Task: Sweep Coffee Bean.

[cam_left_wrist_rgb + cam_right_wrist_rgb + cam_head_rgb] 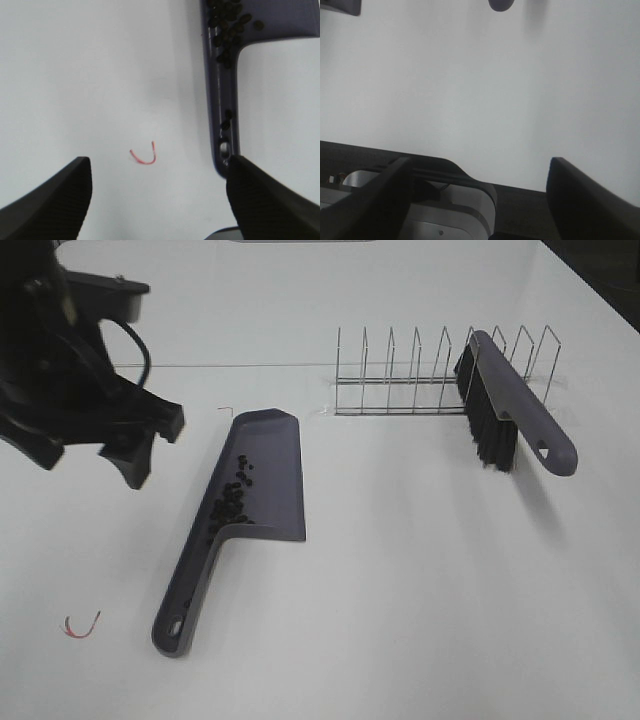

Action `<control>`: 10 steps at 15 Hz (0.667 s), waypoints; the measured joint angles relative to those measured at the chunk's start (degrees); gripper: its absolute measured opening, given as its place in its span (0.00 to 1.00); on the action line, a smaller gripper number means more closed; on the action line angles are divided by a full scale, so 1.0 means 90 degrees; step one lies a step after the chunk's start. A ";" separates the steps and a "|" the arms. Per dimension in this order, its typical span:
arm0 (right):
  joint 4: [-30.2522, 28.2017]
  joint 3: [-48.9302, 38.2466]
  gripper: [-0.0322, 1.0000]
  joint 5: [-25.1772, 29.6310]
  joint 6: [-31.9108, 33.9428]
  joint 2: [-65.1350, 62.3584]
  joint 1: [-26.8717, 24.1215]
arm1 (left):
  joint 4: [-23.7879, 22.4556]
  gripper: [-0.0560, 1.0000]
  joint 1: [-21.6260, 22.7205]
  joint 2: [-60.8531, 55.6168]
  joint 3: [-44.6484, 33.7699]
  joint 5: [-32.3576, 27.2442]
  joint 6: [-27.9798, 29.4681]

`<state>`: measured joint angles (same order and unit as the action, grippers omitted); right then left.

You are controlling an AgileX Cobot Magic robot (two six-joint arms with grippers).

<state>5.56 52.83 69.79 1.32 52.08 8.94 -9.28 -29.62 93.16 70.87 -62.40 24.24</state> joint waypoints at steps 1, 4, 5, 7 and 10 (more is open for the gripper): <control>0.0000 0.0000 0.72 0.0000 0.0000 -0.0242 0.0000 | -0.0095 0.73 0.0000 -0.0401 0.0000 -0.0388 0.0000; 0.0000 -0.0204 0.72 0.0000 -0.0019 -0.1031 0.0000 | -0.0159 0.73 0.0000 -0.1821 -0.0229 -0.0726 0.0000; 0.0006 -0.0446 0.72 0.0000 -0.0019 -0.1273 0.0000 | -0.0159 0.73 0.0000 -0.2324 -0.0471 -0.0738 0.0032; 0.0025 -0.0885 0.72 0.0006 -0.0057 -0.1598 0.0000 | -0.0146 0.73 0.0000 -0.3119 -0.0974 -0.0745 0.0076; 0.0127 -0.2024 0.72 -0.0083 -0.0446 -0.2438 0.0000 | -0.0134 0.73 0.0000 -0.5386 -0.2406 -0.0777 0.0076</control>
<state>6.70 34.61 69.04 -2.69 30.14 8.94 -10.49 -29.62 44.69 49.22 -69.39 24.92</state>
